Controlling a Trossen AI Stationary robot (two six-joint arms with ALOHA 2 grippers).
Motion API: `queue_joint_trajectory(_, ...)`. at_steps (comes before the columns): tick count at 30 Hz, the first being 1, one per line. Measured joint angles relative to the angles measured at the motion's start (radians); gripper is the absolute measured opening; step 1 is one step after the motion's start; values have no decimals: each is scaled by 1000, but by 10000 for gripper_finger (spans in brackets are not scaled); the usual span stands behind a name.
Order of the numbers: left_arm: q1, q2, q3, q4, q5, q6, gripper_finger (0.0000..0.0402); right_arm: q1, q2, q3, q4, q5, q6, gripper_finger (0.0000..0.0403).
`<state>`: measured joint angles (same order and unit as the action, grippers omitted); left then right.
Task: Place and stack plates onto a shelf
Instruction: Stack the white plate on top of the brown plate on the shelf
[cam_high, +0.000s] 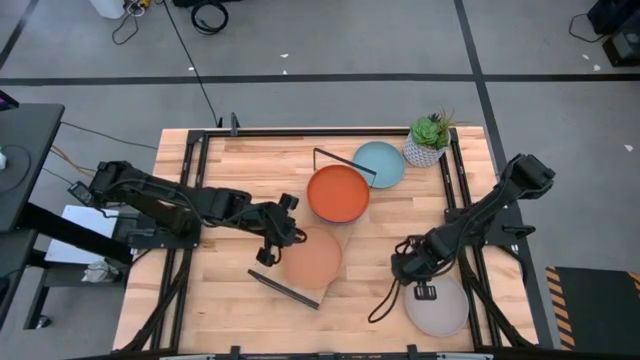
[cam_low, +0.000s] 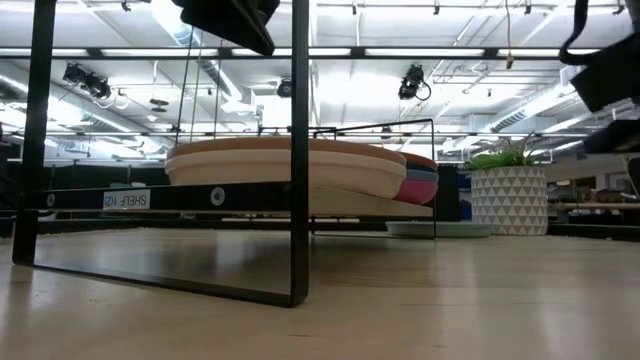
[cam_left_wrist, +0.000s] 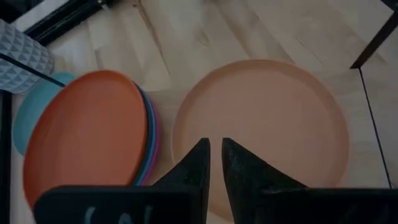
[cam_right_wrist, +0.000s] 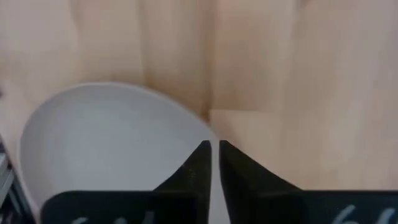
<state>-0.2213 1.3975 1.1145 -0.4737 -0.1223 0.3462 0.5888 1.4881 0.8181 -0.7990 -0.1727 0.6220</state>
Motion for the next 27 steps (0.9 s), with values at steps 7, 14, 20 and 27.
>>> queue_joint_trajectory(7,7,0,0,-51,-1,-26,47,5,118,1,13,-21,-101,115)
queue_joint_trajectory(14,3,0,0,-56,-4,-47,47,-3,163,6,15,-30,-70,106)
queue_joint_trajectory(20,3,1,0,-54,-4,-47,47,-38,89,0,15,-71,-40,17)
queue_joint_trajectory(27,-8,3,0,69,-61,190,51,-169,-82,0,-5,-131,-37,20)
